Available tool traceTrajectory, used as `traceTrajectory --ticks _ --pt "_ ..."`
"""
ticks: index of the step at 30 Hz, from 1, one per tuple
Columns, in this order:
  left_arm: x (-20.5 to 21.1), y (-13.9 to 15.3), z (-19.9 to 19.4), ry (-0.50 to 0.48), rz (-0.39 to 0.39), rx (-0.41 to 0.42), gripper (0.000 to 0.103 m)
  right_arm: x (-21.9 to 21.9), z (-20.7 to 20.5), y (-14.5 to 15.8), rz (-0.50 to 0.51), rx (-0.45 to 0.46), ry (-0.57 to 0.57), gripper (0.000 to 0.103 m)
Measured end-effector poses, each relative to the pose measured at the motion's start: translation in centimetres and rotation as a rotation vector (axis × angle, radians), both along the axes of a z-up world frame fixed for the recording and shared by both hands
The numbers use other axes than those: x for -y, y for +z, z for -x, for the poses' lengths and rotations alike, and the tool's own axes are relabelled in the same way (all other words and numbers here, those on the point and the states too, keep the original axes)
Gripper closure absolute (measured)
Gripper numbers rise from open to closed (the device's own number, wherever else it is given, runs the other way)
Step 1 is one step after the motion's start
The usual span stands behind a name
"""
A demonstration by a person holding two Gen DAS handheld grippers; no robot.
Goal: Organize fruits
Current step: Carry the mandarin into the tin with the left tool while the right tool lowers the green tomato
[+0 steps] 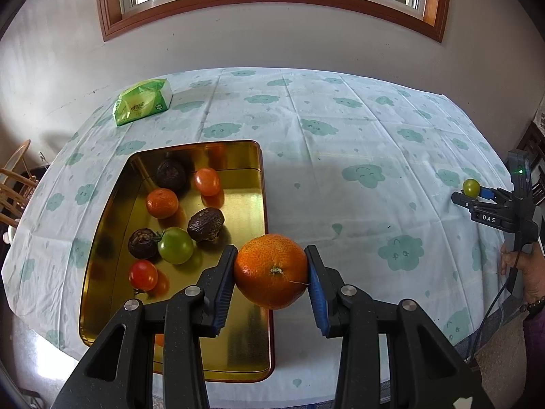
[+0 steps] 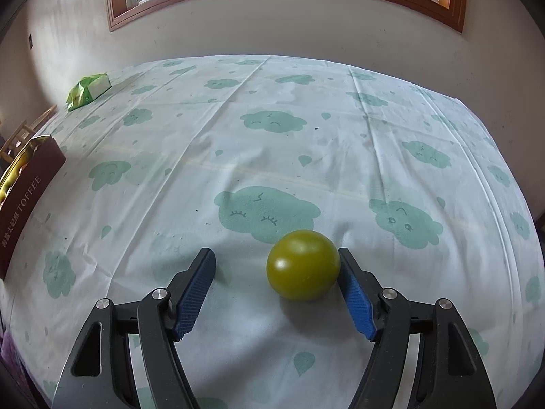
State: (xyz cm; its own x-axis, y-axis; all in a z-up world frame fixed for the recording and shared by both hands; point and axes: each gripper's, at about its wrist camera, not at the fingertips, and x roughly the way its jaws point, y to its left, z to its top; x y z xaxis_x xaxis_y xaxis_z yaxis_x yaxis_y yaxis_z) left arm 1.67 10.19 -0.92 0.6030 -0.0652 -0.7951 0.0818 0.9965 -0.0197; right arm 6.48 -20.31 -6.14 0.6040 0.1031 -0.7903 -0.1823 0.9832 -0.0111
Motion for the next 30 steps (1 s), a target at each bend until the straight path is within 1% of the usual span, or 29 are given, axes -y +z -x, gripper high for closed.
traceTrajectory --ticks 5,10,16,23,28,30 --pt "-1.3 -0.4 0.1 0.027 0.013 0.002 0.067 0.0 -0.1 0.0 0.0 -0.001 -0.002 0.029" --pt "-2.4 -0.5 0.2 0.05 0.011 0.011 0.067 -0.2 -0.3 -0.2 0.002 -0.012 0.012 0.017" --pt "-3.4 -0.9 0.1 0.074 0.004 0.012 0.067 -0.3 -0.4 -0.3 -0.001 -0.019 0.023 0.012" --pt "-5.4 -1.4 0.3 0.116 0.005 0.017 0.067 -0.4 -0.3 -0.3 0.002 -0.019 0.024 0.012" --pt "-7.1 -2.1 0.5 0.15 0.03 0.011 0.067 -0.5 -0.3 -0.3 0.002 -0.019 0.024 0.012" --pt "-7.6 -2.3 0.6 0.157 0.029 0.009 0.067 -0.5 -0.3 -0.3 0.002 -0.019 0.024 0.011"
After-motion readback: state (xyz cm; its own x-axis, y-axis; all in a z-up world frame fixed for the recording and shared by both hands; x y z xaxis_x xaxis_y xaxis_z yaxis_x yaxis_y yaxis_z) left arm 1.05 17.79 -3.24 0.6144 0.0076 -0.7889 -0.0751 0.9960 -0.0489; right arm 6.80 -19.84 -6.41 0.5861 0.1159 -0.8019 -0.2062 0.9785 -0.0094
